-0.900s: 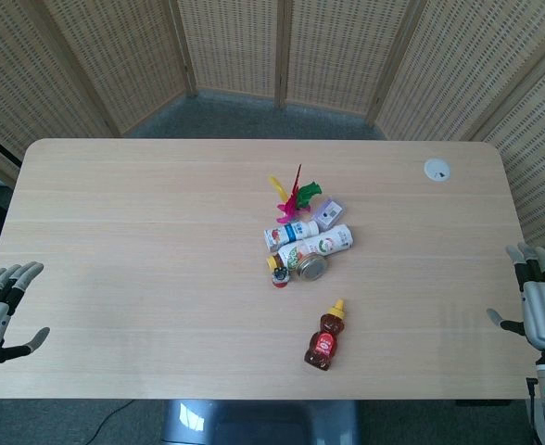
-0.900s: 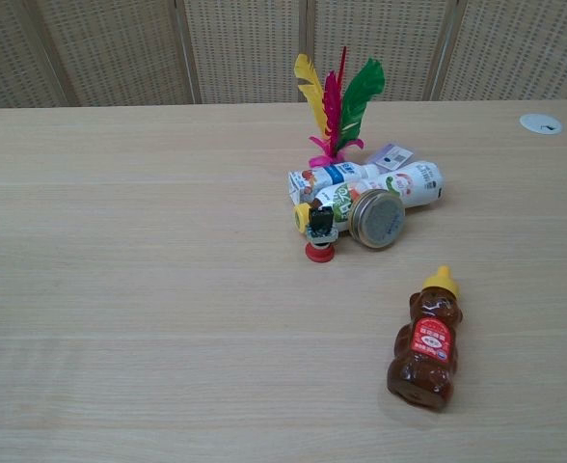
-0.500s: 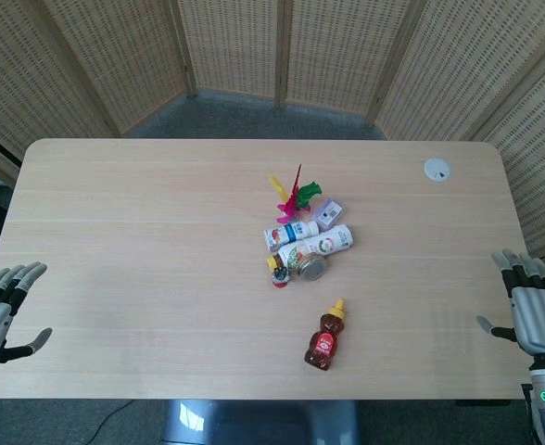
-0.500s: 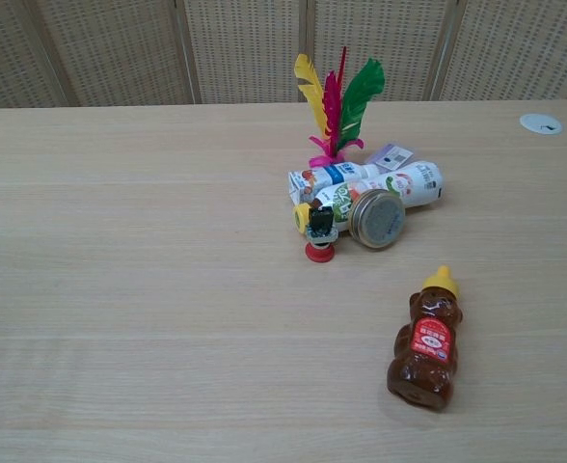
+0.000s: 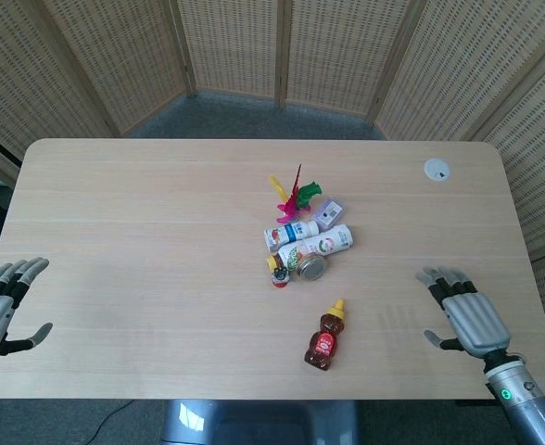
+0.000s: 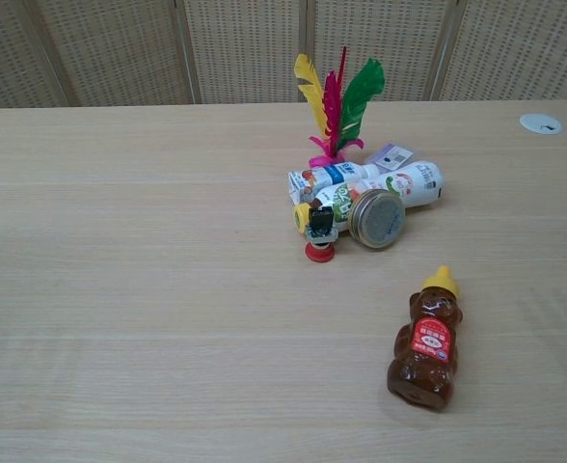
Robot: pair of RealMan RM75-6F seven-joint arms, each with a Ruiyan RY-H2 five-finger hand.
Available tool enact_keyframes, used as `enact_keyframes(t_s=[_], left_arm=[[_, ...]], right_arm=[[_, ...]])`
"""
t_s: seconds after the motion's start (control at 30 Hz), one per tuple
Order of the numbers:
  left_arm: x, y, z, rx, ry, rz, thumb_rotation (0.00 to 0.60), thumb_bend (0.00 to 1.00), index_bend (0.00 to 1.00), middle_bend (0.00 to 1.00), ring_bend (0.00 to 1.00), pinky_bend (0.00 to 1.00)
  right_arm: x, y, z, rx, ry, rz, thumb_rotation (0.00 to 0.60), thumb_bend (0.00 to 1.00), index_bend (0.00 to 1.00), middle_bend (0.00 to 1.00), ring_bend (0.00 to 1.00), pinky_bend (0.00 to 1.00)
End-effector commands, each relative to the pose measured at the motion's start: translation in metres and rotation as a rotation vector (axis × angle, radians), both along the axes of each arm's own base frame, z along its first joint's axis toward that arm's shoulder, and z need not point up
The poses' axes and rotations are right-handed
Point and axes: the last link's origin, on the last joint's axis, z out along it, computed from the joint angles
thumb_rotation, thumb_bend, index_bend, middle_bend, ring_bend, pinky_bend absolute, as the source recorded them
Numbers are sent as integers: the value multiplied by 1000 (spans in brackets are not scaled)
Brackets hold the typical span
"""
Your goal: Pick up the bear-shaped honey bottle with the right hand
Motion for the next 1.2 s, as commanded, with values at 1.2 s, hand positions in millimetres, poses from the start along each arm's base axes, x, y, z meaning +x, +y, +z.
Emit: enact_keyframes(t_s=[1.2], left_arm=[[0,11,-4,-44,6,29,600,345,0,0,0,0]], right_arm=[[61,-12,-118,431,90,371,600,259,0,0,0,0]])
